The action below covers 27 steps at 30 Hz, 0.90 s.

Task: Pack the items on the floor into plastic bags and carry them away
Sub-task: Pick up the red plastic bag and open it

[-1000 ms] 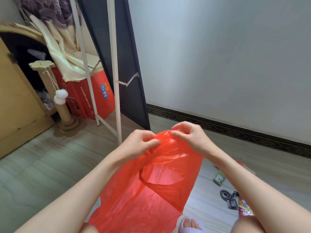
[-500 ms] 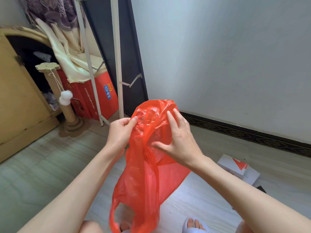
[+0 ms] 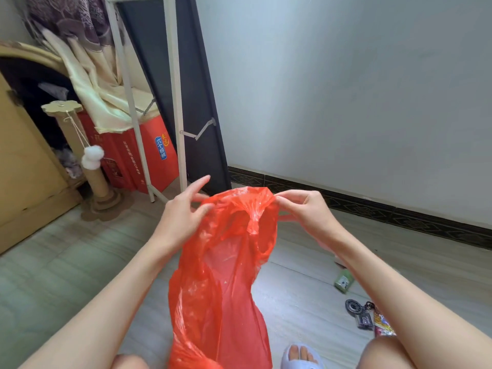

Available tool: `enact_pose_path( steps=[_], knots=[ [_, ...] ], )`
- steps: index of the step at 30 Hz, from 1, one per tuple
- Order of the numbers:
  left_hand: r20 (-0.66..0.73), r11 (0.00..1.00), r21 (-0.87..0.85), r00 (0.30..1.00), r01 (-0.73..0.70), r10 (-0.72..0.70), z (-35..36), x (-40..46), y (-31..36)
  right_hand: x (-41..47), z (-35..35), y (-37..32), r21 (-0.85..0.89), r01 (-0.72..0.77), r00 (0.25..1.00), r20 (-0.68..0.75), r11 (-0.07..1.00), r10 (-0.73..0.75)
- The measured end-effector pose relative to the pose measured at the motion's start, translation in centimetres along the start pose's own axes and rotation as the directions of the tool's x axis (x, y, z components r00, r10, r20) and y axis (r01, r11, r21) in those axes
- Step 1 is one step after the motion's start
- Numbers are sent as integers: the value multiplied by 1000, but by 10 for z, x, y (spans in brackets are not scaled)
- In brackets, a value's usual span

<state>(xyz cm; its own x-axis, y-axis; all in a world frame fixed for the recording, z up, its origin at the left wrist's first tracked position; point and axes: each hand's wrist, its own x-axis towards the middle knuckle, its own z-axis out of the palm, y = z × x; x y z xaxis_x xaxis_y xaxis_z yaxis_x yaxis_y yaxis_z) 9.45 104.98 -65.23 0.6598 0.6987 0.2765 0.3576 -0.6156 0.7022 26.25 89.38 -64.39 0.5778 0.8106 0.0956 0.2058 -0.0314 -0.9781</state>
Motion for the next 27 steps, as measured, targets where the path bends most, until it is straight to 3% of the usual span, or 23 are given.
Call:
enact_pose_path(
  steps=[3, 6, 9, 12, 14, 17, 20, 24, 27],
  knots=[
    [179, 980, 7, 965, -199, 194, 8, -4, 6, 0, 1, -1, 59, -43, 999, 35, 997, 41],
    [159, 961, -17, 948, -277, 276, 12, -3, 12, 1, -1, 0, 72, -114, 991, 76, 991, 108],
    [193, 981, -159, 971, -114, 144, 9, -4, 20, 3, -5, 4, 161, -187, 981, 89, 969, 174],
    [304, 930, -336, 952, 150, -44, 9, -4, 23, 5, -11, 8, 253, -257, 965, 118, 933, 234],
    [263, 892, -365, 949, 266, -176, 11, -1, 19, 5, -13, 10, 282, -281, 958, 138, 917, 251],
    [82, 885, -324, 942, 335, -327, 10, 5, 6, 5, -15, 15, 307, -287, 957, 122, 908, 261],
    [-33, 831, -400, 900, 386, -434, 2, 9, -5, 1, -12, 18, 150, -292, 950, 159, 944, 269],
    [-81, 748, -498, 835, 439, -544, -8, 10, -11, -11, 4, 24, -341, -154, 887, 366, 927, 282],
    [-120, 815, -428, 869, 392, -481, -10, 10, -7, -19, 29, 28, -440, -33, 915, 349, 897, 204]
  ],
)
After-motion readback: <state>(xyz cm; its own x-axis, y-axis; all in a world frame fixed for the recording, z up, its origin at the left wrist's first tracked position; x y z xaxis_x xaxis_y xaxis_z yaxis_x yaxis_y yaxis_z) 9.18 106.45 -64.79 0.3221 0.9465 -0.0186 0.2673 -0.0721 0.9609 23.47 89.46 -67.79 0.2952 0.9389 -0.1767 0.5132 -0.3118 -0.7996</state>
